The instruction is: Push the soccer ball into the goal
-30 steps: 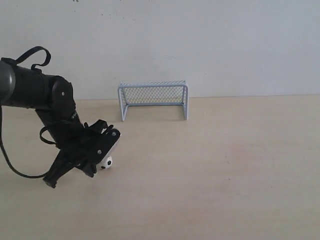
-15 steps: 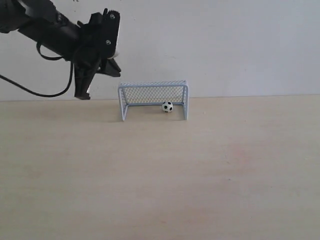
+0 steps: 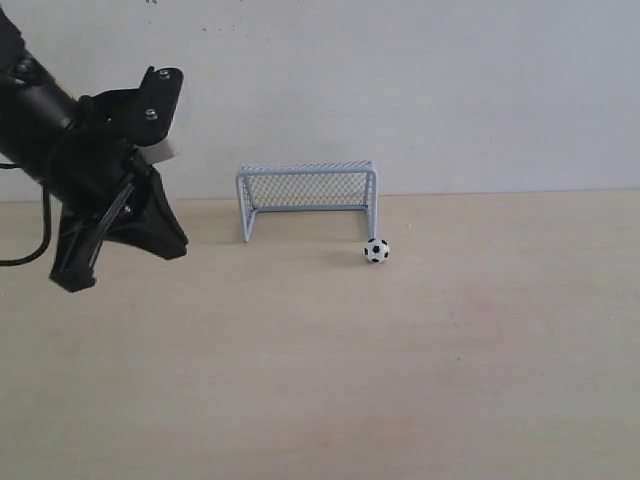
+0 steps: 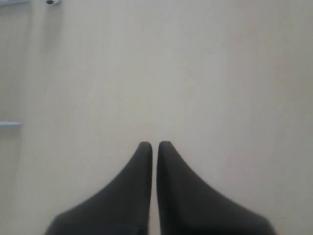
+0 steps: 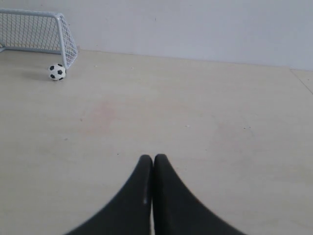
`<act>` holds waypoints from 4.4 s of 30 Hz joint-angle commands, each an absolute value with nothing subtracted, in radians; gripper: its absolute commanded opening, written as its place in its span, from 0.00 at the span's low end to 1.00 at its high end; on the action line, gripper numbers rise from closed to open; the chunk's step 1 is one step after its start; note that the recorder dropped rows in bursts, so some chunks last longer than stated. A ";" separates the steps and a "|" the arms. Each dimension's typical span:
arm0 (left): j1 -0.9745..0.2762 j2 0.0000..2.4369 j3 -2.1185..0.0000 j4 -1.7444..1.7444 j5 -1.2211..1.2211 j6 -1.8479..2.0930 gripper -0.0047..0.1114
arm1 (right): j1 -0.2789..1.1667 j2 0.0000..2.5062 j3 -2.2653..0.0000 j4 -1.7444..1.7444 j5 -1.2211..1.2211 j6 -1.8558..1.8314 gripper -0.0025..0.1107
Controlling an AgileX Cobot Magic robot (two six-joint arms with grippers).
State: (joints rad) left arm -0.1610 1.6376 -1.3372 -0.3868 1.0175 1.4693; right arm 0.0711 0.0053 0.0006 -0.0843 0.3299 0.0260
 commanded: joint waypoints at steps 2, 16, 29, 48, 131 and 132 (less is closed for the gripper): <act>-0.162 1.499 -1.204 -0.514 1.104 1.376 0.08 | 0.067 0.000 0.000 -0.084 0.323 0.022 0.02; -0.162 1.193 -0.927 -1.304 1.221 1.377 0.08 | 0.067 0.000 0.000 -0.084 0.321 0.022 0.02; -0.162 1.162 -0.927 -1.479 1.221 1.377 0.08 | 0.067 0.000 0.000 -0.084 0.323 0.022 0.02; -0.162 0.995 -0.898 -1.480 1.042 1.571 0.08 | 0.067 0.000 0.000 -0.084 0.323 0.022 0.02; -0.118 0.000 -0.096 0.000 0.250 -0.112 0.08 | 0.067 0.000 0.000 -0.084 0.323 0.022 0.02; -0.117 0.000 -0.089 0.000 0.250 -0.126 0.08 | 0.067 0.000 0.000 -0.084 0.323 0.022 0.02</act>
State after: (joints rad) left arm -0.1224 0.0016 -0.1067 -0.0069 0.2729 -0.0759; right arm 0.0711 0.0053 0.0006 -0.0843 0.3299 0.0260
